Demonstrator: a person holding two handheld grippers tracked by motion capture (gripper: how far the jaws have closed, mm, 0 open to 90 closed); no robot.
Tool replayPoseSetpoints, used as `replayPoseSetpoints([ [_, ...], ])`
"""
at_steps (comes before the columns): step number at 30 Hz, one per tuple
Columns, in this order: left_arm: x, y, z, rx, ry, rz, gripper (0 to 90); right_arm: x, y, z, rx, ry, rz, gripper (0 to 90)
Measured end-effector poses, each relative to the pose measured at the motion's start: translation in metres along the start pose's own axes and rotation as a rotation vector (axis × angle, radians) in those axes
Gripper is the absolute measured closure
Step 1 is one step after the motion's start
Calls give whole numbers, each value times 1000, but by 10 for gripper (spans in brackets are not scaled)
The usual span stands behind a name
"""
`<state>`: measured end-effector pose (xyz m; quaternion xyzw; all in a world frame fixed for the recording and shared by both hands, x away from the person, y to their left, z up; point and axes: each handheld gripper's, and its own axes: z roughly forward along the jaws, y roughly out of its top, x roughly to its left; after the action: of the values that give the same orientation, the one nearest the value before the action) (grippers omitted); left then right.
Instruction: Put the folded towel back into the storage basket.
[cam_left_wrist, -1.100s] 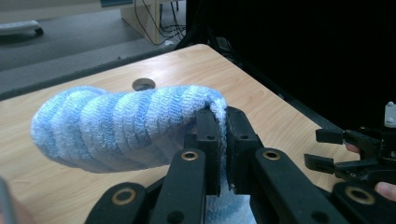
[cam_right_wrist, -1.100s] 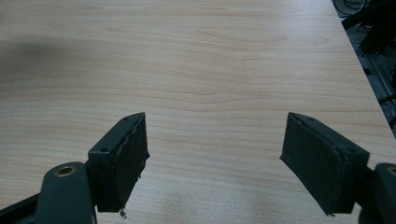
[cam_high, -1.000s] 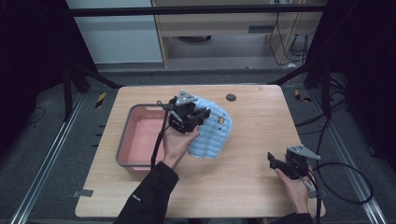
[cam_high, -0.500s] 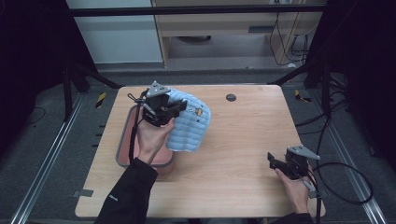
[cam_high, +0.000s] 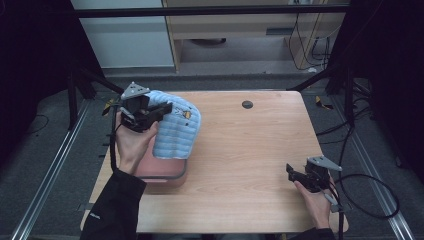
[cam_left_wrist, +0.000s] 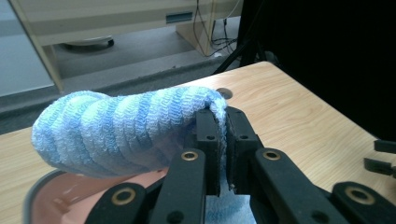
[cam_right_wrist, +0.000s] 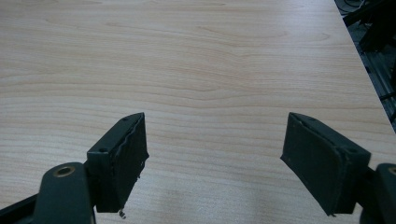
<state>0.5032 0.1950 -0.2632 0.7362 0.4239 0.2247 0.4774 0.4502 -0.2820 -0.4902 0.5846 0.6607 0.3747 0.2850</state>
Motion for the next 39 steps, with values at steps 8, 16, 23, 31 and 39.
replayPoseSetpoints([
  [8,22,-3,-6,39,34,-8,855,0,0,0,4,0,-2,216],
  [16,37,-16,3,84,60,-30,855,0,0,0,4,2,-1,216],
  [23,47,-31,17,135,82,-47,855,0,0,0,6,0,0,215],
  [31,48,-46,34,175,68,-59,855,0,0,1,9,2,-1,213],
  [39,45,-53,49,174,28,-58,854,0,0,1,8,1,-5,213],
])
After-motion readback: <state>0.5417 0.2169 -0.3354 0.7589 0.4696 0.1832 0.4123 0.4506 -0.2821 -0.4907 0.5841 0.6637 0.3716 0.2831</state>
